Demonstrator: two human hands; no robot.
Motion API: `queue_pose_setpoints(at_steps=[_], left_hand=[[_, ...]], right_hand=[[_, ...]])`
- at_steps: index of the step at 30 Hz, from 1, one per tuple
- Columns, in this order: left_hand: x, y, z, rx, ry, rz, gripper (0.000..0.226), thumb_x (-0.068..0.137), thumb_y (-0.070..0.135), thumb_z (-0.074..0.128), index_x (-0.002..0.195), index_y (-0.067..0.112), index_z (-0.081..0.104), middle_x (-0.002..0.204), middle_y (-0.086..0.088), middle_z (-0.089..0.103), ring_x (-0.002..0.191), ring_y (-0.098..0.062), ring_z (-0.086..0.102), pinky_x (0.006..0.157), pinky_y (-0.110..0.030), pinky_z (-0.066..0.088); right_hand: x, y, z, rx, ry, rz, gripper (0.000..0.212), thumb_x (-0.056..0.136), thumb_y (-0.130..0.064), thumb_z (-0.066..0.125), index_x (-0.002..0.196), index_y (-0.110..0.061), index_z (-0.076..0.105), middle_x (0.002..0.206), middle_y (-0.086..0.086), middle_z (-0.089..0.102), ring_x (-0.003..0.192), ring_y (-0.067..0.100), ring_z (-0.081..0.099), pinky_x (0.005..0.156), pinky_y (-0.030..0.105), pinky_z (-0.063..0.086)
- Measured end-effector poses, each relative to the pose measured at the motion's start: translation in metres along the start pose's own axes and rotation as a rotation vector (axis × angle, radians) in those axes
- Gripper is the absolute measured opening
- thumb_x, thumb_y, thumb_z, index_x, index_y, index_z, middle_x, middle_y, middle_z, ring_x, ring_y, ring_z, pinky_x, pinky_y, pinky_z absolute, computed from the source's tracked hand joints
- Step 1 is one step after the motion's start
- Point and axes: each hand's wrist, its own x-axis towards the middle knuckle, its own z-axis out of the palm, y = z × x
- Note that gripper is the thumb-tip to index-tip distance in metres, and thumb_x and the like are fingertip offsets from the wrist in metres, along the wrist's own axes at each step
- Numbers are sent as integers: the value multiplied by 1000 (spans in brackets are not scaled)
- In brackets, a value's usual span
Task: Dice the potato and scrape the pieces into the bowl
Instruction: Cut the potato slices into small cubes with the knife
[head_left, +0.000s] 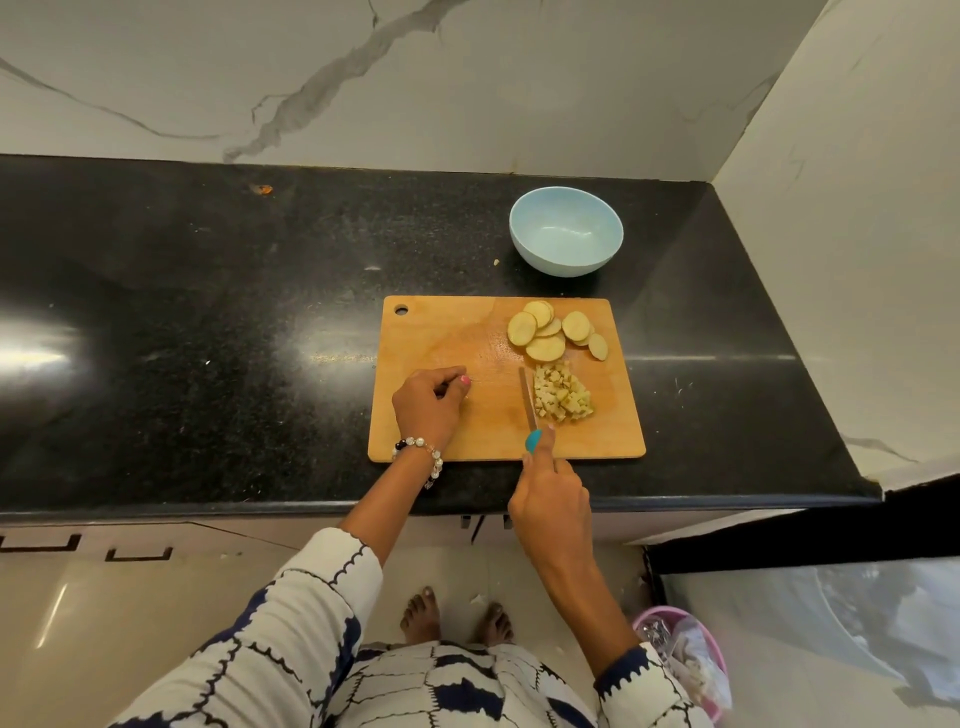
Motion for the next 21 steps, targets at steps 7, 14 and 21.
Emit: queue_pose_setpoints(at_steps=[7,14,21], left_hand=[[1,13,6,60,-2,11,22,86,22,65,103,11,72,102,-5,71,91,-15,63,80,-17,41],[31,51,27,104,-116,130,25,87,19,64,109,11,69,109,-5,70,103,-16,62,93,-22,42],[62,71,59,266,-227,52,57,78,37,72,127,13,56,121,-8,63,110,-23,59,94,-36,49]], right_hand=[[12,14,-12,125,44,14,52,101,-26,33,147,-4,24,82,7,59,71,18,56,59,31,43],[28,24,-34,432,120,30,43,100,-21,43,139,-5,42,66,-6,52,55,6,50,51,21,44],[36,29,-36,482,141,48,45,99,-24,44,140,-6,40,70,-4,55,57,7,51,51,20,46]])
